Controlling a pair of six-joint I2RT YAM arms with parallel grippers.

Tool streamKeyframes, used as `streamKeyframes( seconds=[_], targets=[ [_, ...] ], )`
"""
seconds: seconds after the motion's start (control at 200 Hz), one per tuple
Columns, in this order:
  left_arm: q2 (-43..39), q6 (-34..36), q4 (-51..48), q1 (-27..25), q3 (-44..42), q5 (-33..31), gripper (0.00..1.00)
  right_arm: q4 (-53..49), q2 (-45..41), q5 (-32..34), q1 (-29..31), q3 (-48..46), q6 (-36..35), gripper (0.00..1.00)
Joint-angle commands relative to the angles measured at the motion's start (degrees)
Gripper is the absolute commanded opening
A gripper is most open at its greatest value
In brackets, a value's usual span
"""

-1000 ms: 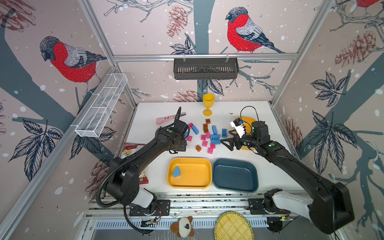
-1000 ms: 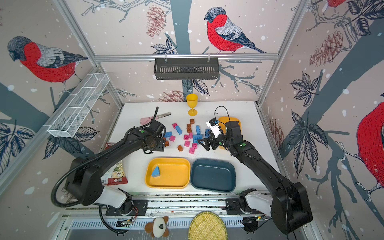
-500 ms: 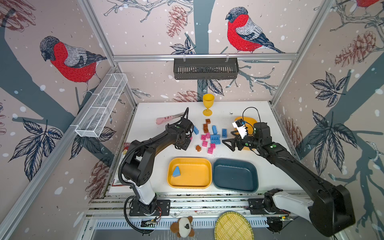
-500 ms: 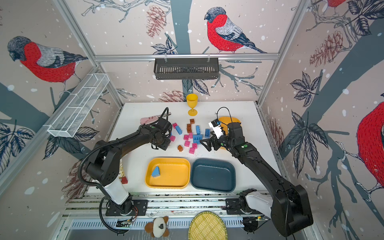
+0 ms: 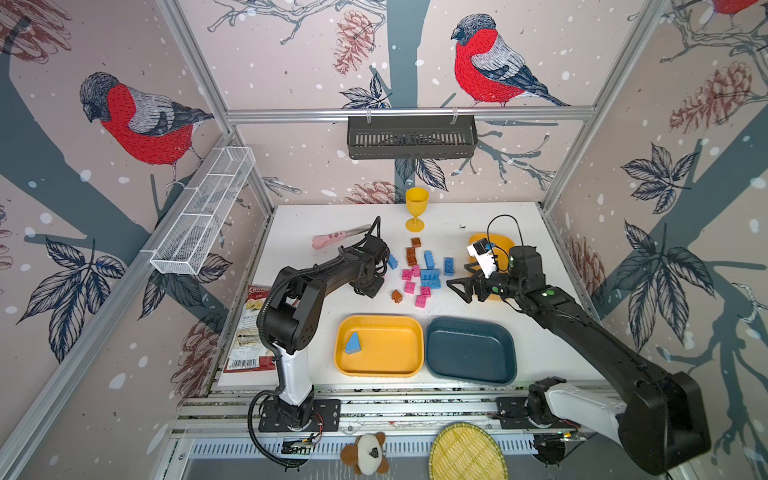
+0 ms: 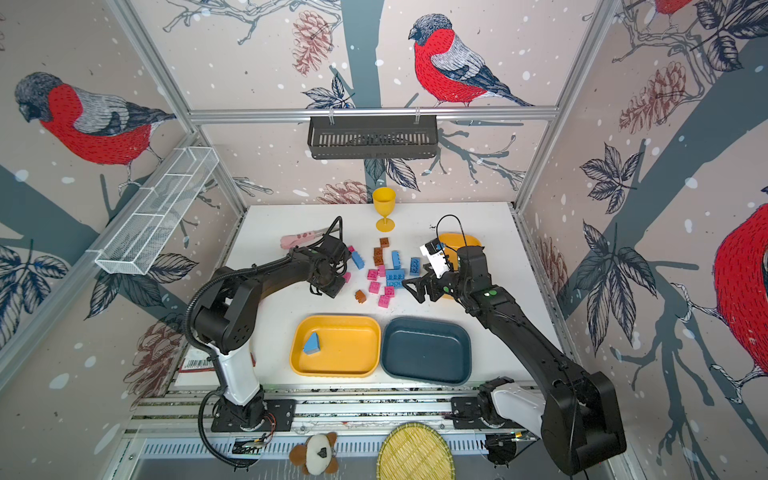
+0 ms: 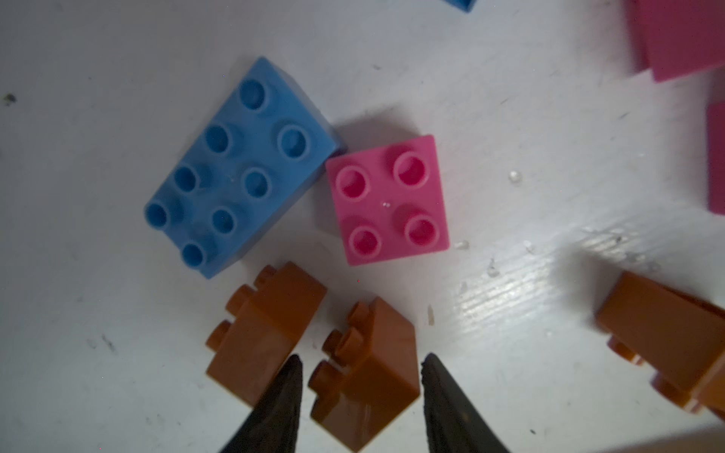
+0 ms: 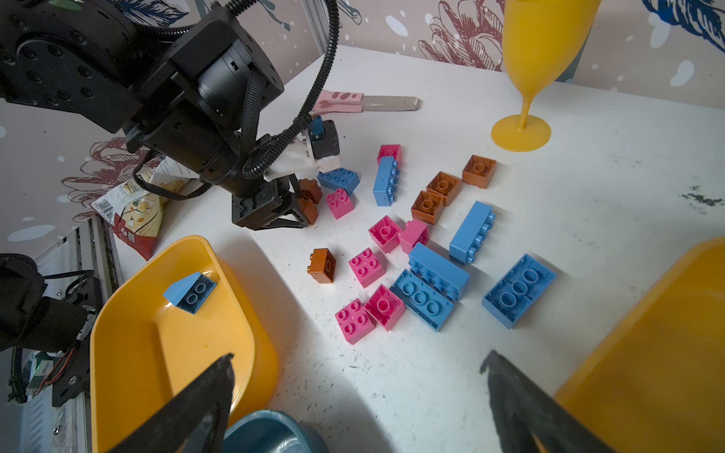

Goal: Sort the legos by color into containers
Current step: 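Lower the left gripper onto a small brown brick and close it, then lift the brown brick and carry it toward the teal tray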

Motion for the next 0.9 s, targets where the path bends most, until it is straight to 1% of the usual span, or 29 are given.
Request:
streamKeyframes(
  seconds=[0.0, 0.115, 0.225, 0.35, 0.385, 0.445, 0.485, 0.58, 0.891],
  targets=[
    [1.1, 1.0, 1.1, 0.2, 1.4, 1.5, 0.5, 0.4, -0.4, 0.6, -0.1, -0.2, 0.1, 0.99],
    [1.9, 1.0, 1.3, 0.2, 2.2, 2.5, 0.48, 0.3, -0.3, 0.7, -0.4, -0.1, 0.2, 0.99],
    [2.0, 1.1, 1.3, 0.1, 2.3, 3.0, 0.39, 0.1, -0.4, 0.7, -0.6, -0.1, 0.1, 0.99],
    [2.4, 1.2, -0.4, 0.1, 2.6, 3.4, 0.32, 0.2, -0.4, 0.6, -0.7, -0.1, 0.2, 0.99],
    [2.5, 1.1, -1.0, 0.1, 2.6, 3.6, 0.28, 0.3, -0.4, 0.6, -0.7, -0.1, 0.3, 0.99],
    [2.4, 0.8, -1.8, 0.1, 2.6, 3.7, 0.18, 0.4, -0.4, 0.7, -0.7, -0.1, 0.3, 0.99],
    [2.2, 0.4, -2.2, 0.2, 2.8, 3.6, 0.15, 0.4, -0.3, 0.6, -0.8, -0.1, 0.3, 1.0],
    [1.3, -0.6, -3.2, 0.2, 3.6, 3.3, 0.14, 0.6, -0.2, 0.6, -0.8, -0.1, 0.4, 1.0],
    [-3.7, -4.9, -8.8, 0.1, 7.0, 5.4, 0.14, 1.4, 0.5, 0.5, -0.8, 0.3, 0.7, 0.99]
  ],
)
